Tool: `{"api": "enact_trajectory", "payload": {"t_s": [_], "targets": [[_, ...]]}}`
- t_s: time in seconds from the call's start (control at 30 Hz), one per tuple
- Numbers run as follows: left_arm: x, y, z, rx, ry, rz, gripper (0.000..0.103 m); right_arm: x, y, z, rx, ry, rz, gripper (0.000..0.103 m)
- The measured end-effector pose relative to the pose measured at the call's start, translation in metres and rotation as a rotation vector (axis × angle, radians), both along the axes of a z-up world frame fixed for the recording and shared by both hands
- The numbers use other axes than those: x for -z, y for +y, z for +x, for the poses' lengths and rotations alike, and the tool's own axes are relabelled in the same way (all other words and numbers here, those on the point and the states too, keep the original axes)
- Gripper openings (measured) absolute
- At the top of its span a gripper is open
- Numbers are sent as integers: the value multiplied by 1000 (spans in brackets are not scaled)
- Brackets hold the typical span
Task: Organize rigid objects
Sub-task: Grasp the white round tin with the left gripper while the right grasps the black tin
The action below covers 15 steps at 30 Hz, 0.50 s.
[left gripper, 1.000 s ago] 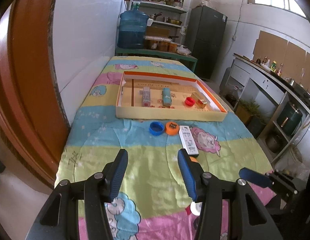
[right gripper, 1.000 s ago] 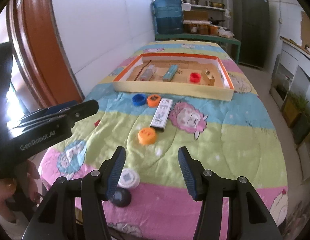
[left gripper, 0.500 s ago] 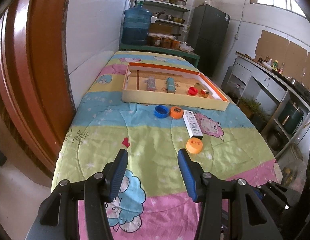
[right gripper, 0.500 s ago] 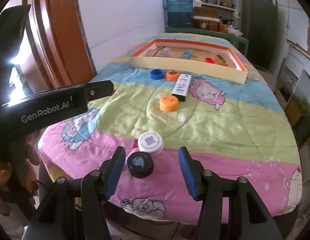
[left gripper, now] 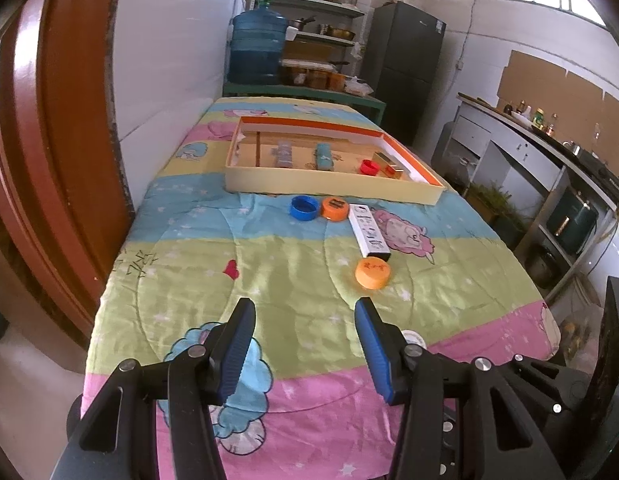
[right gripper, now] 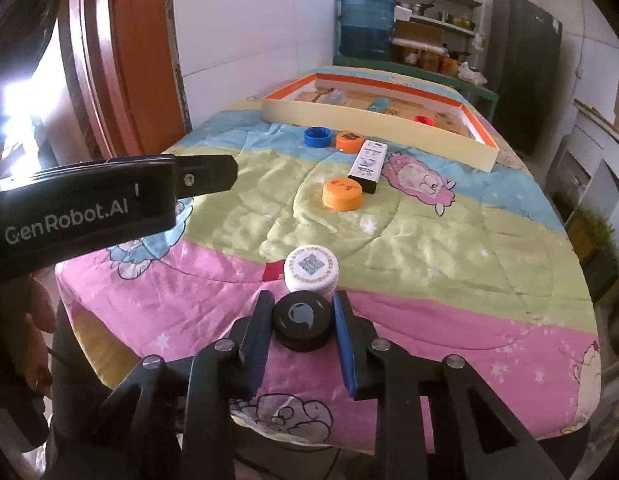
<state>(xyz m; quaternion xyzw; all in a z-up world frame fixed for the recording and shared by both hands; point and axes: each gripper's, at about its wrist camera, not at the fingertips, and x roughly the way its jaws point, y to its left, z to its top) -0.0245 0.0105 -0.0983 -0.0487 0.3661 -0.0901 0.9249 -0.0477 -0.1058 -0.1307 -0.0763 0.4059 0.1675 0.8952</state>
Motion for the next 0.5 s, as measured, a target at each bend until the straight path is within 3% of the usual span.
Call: {"api": "enact_trajectory", "payload": {"t_s": [0.5], "targets": [[16,-52,-8,191,38,2,52,0,-53,-13,115,-29,-28,30]]}}
